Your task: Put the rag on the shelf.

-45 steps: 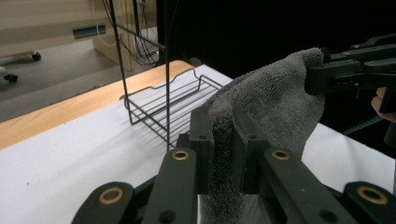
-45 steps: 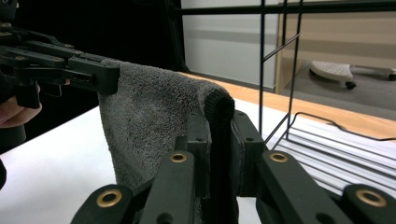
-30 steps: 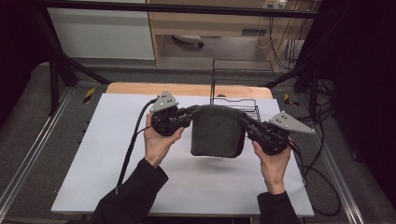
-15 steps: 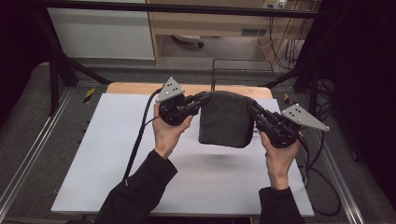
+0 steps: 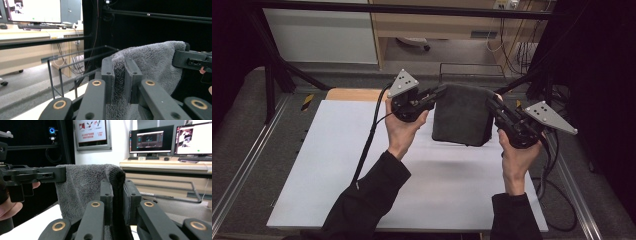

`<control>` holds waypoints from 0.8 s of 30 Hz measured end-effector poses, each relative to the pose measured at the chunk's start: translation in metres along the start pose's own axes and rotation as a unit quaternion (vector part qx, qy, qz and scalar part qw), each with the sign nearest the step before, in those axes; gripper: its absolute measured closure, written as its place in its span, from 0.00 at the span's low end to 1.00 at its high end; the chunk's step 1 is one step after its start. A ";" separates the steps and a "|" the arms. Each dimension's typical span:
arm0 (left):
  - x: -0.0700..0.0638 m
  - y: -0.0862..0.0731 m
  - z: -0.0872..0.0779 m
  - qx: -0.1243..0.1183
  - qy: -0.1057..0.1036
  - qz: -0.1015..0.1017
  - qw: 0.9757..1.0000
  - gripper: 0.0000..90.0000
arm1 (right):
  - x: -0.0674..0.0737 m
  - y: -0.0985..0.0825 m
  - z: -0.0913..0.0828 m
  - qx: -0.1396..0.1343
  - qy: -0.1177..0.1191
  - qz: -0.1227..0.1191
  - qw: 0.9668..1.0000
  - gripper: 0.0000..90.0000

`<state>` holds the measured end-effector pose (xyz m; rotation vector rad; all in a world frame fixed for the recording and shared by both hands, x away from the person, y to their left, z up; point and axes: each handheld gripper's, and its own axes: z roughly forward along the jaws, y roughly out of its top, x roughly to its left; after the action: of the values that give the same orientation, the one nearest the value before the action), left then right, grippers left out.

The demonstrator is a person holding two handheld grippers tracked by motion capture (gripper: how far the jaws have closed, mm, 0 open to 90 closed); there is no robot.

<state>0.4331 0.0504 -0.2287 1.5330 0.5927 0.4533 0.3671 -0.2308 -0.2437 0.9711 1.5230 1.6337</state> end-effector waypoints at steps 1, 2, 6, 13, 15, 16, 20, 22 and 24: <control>0.000 0.002 0.001 -0.003 0.000 0.001 1.000 0.89 | -0.001 0.002 0.000 -0.003 -0.001 0.000 1.000 0.90; 0.000 0.004 0.003 -0.006 -0.001 0.002 1.000 0.89 | -0.001 0.005 0.000 -0.007 -0.002 0.001 1.000 0.90; -0.002 0.014 0.007 -0.015 -0.002 0.000 1.000 0.89 | -0.004 0.015 0.000 -0.019 -0.008 -0.006 1.000 0.90; -0.003 0.032 0.015 -0.030 -0.004 0.002 1.000 0.89 | -0.008 0.033 0.002 -0.033 -0.016 -0.015 0.999 0.90; -0.004 0.037 0.017 -0.033 -0.005 0.003 0.999 0.89 | -0.010 0.038 0.003 -0.034 -0.019 -0.020 0.999 0.90; -0.004 0.039 0.018 -0.035 -0.005 0.004 0.999 0.89 | -0.011 0.041 0.003 -0.036 -0.022 -0.021 0.999 0.90; -0.005 0.048 0.023 -0.041 -0.004 0.007 0.999 0.89 | -0.014 0.051 0.005 -0.046 -0.026 -0.023 0.998 0.90; -0.005 0.052 0.024 -0.044 -0.003 0.007 0.999 0.89 | -0.015 0.055 0.007 -0.050 -0.028 -0.024 0.998 0.90; -0.005 0.056 0.026 -0.046 -0.002 0.007 0.999 0.89 | -0.016 0.059 0.009 -0.053 -0.029 -0.026 0.998 0.90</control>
<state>0.4503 0.0271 -0.1738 1.4499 0.5509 0.4808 0.3826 -0.2450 -0.1859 0.9077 1.3972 1.6179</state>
